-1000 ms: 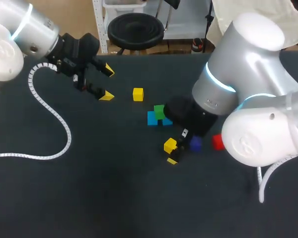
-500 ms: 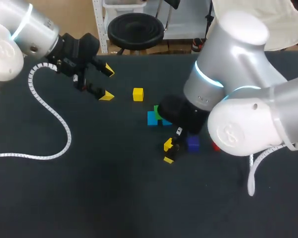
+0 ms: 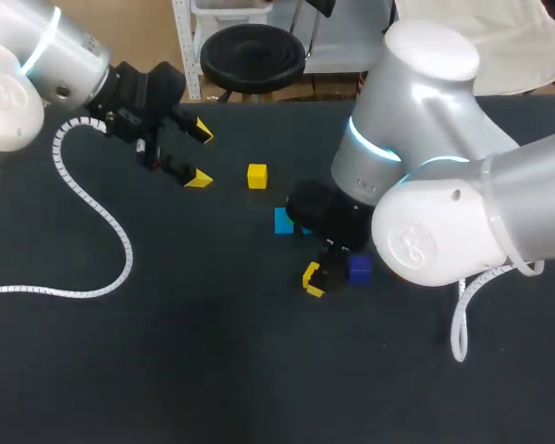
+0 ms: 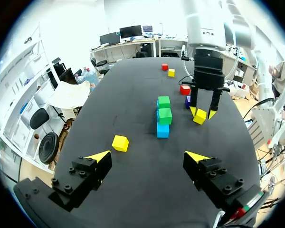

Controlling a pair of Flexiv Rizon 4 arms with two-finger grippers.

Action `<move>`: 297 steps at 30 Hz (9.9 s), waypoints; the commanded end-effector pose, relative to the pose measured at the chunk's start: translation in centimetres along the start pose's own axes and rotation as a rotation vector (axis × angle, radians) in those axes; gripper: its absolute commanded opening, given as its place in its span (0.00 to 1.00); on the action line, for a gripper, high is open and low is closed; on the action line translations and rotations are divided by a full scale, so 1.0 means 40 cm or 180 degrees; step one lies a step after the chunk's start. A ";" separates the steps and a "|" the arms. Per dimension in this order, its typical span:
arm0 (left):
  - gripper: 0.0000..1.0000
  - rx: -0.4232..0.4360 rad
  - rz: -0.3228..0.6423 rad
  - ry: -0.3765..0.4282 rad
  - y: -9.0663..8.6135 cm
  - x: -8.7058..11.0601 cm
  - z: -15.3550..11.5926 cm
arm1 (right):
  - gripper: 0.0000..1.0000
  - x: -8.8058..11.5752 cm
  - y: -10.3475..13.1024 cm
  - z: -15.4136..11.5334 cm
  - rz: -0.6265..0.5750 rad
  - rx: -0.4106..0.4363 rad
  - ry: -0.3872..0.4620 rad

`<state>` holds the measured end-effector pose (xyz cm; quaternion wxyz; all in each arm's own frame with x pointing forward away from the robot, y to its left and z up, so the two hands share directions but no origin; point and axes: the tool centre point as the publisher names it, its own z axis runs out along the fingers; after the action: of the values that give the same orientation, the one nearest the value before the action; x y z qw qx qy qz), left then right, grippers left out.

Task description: Place the blue cubes, place green cubes on the blue cubes, place the yellow cubes on the green cubes, then place the red cubes on the yellow cubes, and place purple cube on the red cubes.

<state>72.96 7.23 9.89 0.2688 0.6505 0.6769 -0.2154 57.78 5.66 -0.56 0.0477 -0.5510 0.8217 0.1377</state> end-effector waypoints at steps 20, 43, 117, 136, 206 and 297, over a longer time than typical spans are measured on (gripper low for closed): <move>1.00 0.0007 0.0003 0.0002 0.003 0.001 -0.001 | 0.00 0.015 0.143 -0.020 -0.0921 -0.0250 0.0360; 1.00 0.0007 0.0003 0.0002 0.003 0.001 -0.001 | 1.00 0.069 0.136 0.001 -0.0718 -0.0118 -0.0329; 1.00 0.0007 0.0003 0.0002 0.003 0.001 -0.001 | 0.00 0.021 0.082 -0.087 -0.0968 -0.0015 -0.1365; 1.00 0.0007 0.0003 0.0002 0.003 0.001 -0.001 | 0.00 0.026 0.095 -0.260 -0.1126 0.0279 -0.1347; 1.00 0.0007 0.0003 0.0002 0.003 0.001 -0.001 | 0.00 -0.091 -0.117 -0.222 -0.1367 -0.0099 -0.1449; 1.00 0.0007 0.0003 0.0002 0.003 0.001 -0.001 | 0.00 -0.140 -0.250 -0.170 -0.1301 -0.0013 -0.1389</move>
<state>72.97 7.22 9.90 0.2687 0.6505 0.6770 -0.2154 69.43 5.21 5.68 0.2480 -0.6631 0.6644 0.2395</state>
